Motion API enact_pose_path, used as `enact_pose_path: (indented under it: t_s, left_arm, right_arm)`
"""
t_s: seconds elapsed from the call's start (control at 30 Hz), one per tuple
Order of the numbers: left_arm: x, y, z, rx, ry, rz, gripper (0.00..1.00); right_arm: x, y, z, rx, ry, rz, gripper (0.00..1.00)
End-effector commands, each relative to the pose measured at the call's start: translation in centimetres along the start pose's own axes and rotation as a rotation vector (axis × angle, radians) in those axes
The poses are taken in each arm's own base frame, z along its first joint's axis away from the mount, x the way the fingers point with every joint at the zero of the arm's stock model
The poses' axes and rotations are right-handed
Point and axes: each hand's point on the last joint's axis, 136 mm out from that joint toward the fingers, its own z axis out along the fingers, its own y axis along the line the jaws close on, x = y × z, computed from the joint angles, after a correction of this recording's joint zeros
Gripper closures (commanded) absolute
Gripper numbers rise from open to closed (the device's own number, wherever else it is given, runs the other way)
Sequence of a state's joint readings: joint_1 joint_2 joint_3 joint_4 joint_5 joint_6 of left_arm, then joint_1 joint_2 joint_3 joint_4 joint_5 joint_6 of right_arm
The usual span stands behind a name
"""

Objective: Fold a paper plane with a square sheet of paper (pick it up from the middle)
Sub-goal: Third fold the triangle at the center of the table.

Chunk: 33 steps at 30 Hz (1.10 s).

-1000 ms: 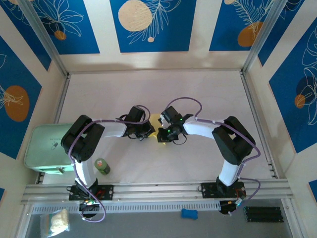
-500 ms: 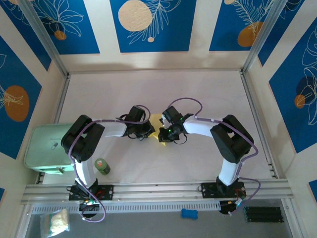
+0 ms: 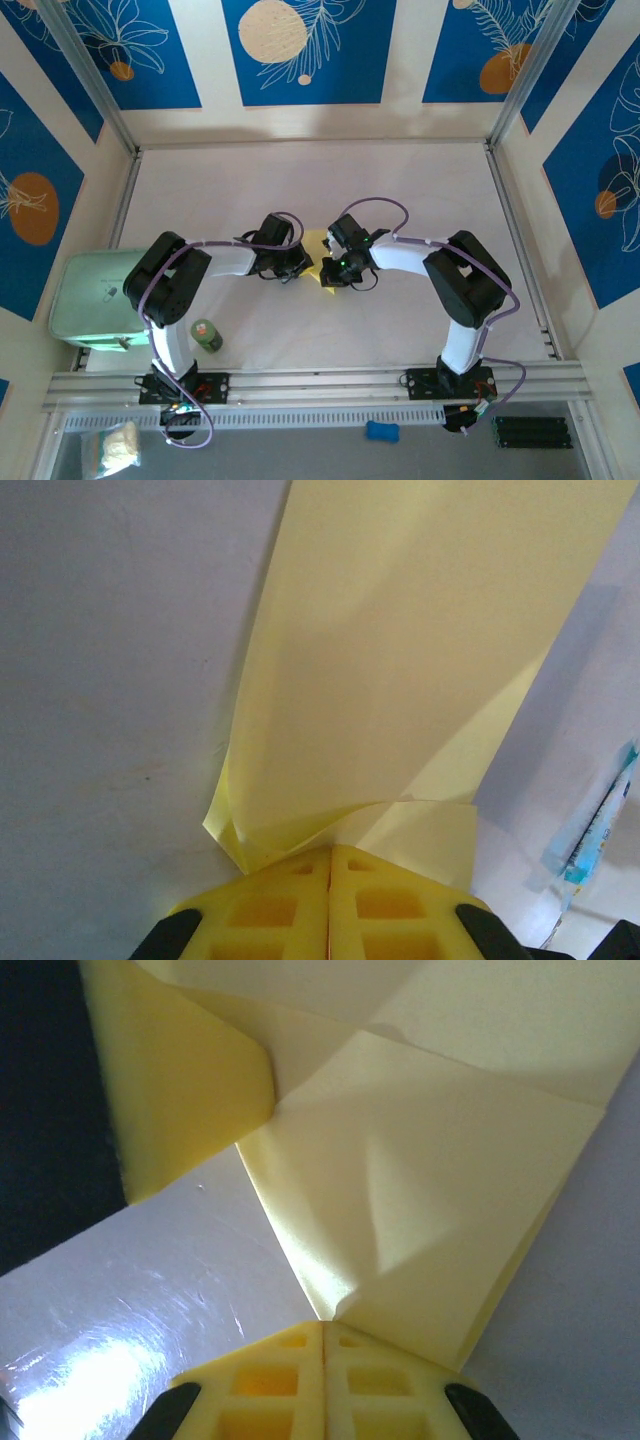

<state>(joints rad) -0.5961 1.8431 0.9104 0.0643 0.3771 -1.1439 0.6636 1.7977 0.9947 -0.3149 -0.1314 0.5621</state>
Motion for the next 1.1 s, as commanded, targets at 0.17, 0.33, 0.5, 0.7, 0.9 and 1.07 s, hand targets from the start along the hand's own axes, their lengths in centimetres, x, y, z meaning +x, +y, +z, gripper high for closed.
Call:
enact_pose_path:
  t_s: [0.17, 0.33, 0.5, 0.7, 0.9, 1.07]
  left_arm:
    - [1.8, 6.7, 1.1, -0.230, 0.048, -0.062, 0.92]
    - [1.8, 6.8, 1.0, -0.236, 0.046, -0.059, 0.92]
    - [1.8, 6.9, 1.0, -0.242, 0.048, -0.058, 0.92]
    - [1.6, 6.6, 1.0, -0.240, 0.046, -0.050, 0.92]
    - [1.5, 6.2, 0.9, -0.233, 0.045, -0.045, 0.92]
    - [1.4, 6.0, 0.9, -0.228, 0.043, -0.042, 0.92]
  right_arm:
    - [2.0, -2.2, 0.8, 0.043, 0.071, 0.057, 0.94]
    - [3.1, -2.6, 0.8, 0.030, 0.093, 0.061, 0.94]
    - [4.5, -3.1, 0.1, 0.007, 0.102, 0.060, 0.94]
    - [6.2, -4.1, -1.0, -0.010, 0.093, 0.070, 0.93]
    - [5.9, -3.2, -2.9, -0.061, 0.042, 0.049, 0.93]
    - [4.2, -0.3, -5.5, -0.132, -0.064, -0.032, 0.91]
